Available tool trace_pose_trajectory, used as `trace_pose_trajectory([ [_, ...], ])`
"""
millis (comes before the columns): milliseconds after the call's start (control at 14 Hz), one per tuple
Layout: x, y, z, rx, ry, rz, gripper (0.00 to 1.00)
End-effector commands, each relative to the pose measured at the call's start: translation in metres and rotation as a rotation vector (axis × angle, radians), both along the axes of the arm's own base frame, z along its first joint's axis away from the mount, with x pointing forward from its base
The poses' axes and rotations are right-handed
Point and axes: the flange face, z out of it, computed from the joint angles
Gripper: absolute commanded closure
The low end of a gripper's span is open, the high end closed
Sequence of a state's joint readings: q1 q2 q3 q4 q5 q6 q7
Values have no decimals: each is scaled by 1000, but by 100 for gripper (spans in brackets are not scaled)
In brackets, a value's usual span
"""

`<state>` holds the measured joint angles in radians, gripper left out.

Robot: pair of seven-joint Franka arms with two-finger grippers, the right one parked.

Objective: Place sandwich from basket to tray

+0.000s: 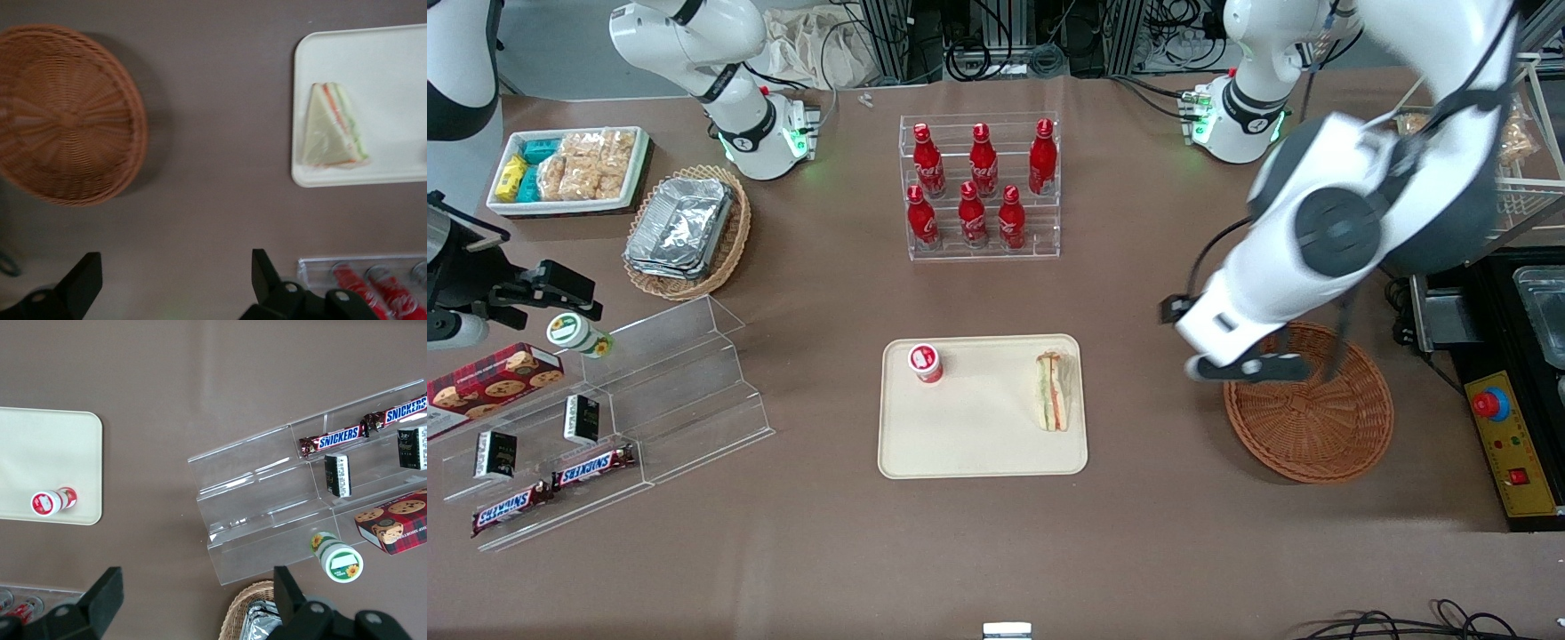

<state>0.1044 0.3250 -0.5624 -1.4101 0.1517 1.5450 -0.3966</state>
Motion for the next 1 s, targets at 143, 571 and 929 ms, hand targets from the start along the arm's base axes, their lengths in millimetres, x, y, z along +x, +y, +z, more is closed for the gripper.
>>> trace_pose_trajectory([
  [143, -26, 76, 70, 47, -43, 86, 0],
  [571, -25, 125, 90, 57, -66, 174, 0],
  [929, -22, 160, 88, 60, -46, 141, 0],
])
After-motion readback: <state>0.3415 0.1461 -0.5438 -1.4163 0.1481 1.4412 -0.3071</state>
